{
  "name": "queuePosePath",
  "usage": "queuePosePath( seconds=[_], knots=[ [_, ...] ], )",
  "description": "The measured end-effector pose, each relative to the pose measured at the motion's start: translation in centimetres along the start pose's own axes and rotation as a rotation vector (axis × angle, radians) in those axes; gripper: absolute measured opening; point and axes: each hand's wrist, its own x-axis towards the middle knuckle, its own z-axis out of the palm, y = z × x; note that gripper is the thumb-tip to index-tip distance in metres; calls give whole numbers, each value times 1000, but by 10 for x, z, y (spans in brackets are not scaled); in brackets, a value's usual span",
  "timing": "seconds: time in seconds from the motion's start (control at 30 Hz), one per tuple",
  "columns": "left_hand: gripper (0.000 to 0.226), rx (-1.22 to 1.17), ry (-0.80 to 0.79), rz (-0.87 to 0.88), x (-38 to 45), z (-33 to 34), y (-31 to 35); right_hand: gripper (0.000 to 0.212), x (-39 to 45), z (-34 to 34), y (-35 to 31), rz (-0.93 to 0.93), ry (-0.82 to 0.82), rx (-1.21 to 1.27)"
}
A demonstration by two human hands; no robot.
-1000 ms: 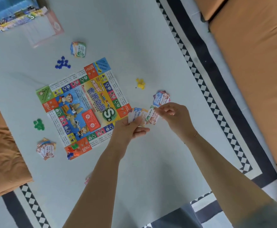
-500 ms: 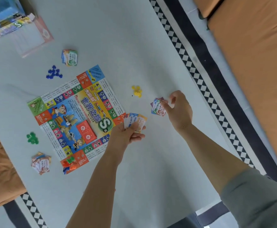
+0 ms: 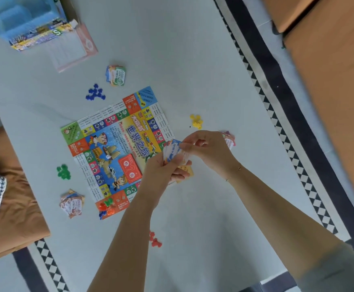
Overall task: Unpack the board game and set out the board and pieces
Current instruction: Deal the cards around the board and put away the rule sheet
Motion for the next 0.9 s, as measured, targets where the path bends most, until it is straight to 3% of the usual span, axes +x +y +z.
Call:
queuePosePath(
  seconds=[0.13,0.4,0.53,0.73,0.9],
  knots=[
    [24,-89,44,-2,-5,-16,4,4,7,16,-10,-19,-3,28],
    [15,-84,222,88,-2,-43,6,17,19,41,-25,57,-90,93],
    [17,-83,300,143,5,-57,15,13,35,51,-44,77,-116,103],
    [20,-81,342,142,17,-103,27,9,118,80,-77,58,155,125],
    [19,-140,273,101,16,-131,34,15,201,118,-94,-54,203,-211]
  ],
)
